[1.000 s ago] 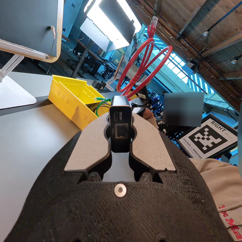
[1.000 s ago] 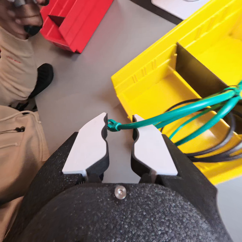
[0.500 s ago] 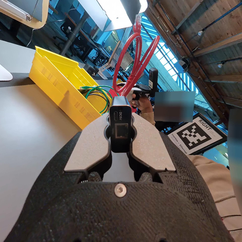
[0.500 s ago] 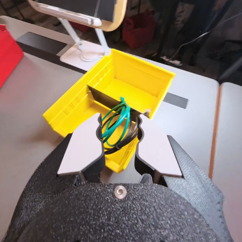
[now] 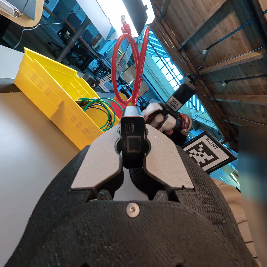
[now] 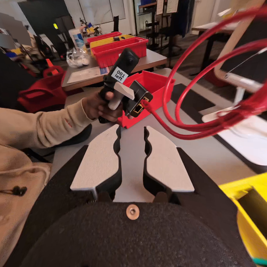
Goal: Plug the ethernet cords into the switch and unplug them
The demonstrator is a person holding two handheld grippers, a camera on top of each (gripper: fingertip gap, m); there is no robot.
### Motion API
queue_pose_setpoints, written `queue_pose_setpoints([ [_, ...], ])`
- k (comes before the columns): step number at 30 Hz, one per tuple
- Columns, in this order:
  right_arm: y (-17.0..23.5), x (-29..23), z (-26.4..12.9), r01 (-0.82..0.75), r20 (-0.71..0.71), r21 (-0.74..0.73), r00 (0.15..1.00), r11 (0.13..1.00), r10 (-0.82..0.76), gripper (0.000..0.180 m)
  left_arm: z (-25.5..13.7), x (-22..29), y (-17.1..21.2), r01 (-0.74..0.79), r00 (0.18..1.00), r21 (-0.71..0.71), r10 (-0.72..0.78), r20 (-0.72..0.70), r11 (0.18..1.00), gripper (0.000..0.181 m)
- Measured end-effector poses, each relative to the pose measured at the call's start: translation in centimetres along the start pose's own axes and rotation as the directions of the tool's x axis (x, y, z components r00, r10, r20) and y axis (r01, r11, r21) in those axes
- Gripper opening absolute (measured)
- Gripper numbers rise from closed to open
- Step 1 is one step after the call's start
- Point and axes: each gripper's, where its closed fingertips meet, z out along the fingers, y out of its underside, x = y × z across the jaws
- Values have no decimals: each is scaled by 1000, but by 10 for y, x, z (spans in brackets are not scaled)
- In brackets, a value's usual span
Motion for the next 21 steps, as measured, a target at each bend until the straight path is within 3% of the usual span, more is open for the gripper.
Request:
queue_pose_setpoints([
  [4,7,3,47,-191,59,125,981,974,185,33,1,10,-3,3,999,28,-3,-34,1000,26],
  [9,-17,10,40,-397,190,389,918,831,349,29,10,25,4,-6,997,3,7,-75,1000,26],
  [14,-23,-1,31,-401,258,373,911,837,321,16,17,34,12,-3,995,-8,3,-101,1000,27],
  [21,-23,-4,28,-417,291,349,899,839,326,16,19,38,16,-84,994,-35,81,-72,996,26],
])
